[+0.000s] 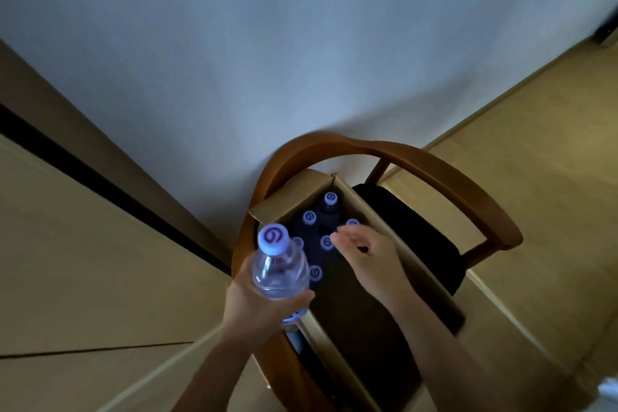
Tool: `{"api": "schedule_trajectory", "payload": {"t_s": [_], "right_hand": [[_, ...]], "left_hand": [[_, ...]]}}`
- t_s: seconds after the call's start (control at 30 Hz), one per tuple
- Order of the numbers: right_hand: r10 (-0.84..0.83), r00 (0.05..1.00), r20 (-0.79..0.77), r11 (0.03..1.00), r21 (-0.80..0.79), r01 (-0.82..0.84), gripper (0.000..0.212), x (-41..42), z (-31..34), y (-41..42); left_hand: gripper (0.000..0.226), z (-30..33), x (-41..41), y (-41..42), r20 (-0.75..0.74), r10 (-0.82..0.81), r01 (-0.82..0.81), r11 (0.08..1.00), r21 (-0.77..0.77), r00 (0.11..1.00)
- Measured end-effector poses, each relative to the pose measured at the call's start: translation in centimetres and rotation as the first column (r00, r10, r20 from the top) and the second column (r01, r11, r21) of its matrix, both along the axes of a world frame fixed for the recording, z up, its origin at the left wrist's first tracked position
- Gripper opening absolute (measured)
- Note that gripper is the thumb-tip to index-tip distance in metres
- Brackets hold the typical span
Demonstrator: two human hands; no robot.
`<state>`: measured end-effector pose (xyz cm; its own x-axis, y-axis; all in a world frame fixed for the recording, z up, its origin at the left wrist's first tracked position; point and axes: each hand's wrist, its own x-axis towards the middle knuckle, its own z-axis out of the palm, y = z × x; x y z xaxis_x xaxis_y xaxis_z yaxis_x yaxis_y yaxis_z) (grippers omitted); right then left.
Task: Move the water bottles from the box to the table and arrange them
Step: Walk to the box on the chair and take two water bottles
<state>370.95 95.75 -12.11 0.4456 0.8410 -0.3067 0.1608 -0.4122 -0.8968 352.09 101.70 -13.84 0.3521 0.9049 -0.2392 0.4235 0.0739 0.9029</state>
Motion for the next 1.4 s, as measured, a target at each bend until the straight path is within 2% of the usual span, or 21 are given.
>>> {"api": "schedule_trajectory", "payload": {"t_s": [0.07,0.17,0.33,0.57,0.67,0.8,0.93,1.1,1.17,1.23,1.3,1.4], "right_hand": [[0.033,0.999,0.003,0.982,-0.184,-0.032,0.042,0.3,-6.2,0.4],[0.097,0.995,-0.039,0.947,-0.304,-0.104,0.057,-0.6,-12.6,1.1],[0.103,0.992,-0.076,0.956,-0.267,-0.12,0.048,-3.3,-17.5,3.0],[-0.046,0.998,-0.037,0.958,-0.285,0.033,0.053,-4.8,-20.2,4.5],[-0.089,0.996,0.004,0.954,-0.287,0.086,0.049,-4.8,-19.5,4.0],[-0.056,0.987,0.153,0.987,-0.14,0.078,0.038,-3.6,-16.4,2.7],[-0.097,0.987,0.129,0.993,0.082,0.086,0.022,-3.0,-11.0,1.9],[-0.152,0.979,0.137,0.887,0.457,0.074,0.024,-4.7,-3.1,0.3],[-0.087,0.986,0.145,0.837,0.548,-0.007,0.019,-5.8,-0.6,-0.1],[0.033,0.974,0.222,0.791,0.59,-0.161,0.022,-7.5,1.3,-0.4],[0.142,0.952,0.271,0.753,0.595,-0.281,0.024,-9.9,2.4,-0.7],[0.296,0.931,0.213,0.742,0.563,-0.364,0.022,-14.7,3.3,-1.1]], "left_hand": [[0.064,-0.1,-1.9,0.1,-0.011,0.078,-0.078,0.997,0.011,0.997],[0.064,-0.1,-4.3,0.0,-0.015,0.185,-0.185,0.983,0.008,0.983],[0.065,-0.4,-6.6,-0.8,-0.009,0.264,-0.263,0.964,0.045,0.965],[0.054,-1.3,-8.9,-1.5,-0.127,0.236,-0.219,0.967,0.133,0.963],[0.058,-0.9,-8.8,-1.6,-0.087,0.273,-0.265,0.96,0.087,0.958],[0.069,-0.1,-7.8,-2.3,-0.046,0.268,-0.267,0.963,0.041,0.962],[0.076,0.4,-6.5,-3.6,-0.016,0.247,-0.246,0.968,0.051,0.969],[0.075,1.9,-6.4,-6.4,0.091,0.303,-0.309,0.948,0.069,0.949],[0.076,2.3,-7.3,-7.6,0.125,0.337,-0.348,0.934,0.077,0.933],[0.072,2.5,-8.5,-8.9,0.155,0.4,-0.415,0.906,0.081,0.903],[0.066,2.6,-10.1,-10.1,0.183,0.474,-0.492,0.868,0.071,0.861],[0.063,2.6,-13.4,-12.1,0.207,0.564,-0.586,0.807,0.067,0.8]]}}
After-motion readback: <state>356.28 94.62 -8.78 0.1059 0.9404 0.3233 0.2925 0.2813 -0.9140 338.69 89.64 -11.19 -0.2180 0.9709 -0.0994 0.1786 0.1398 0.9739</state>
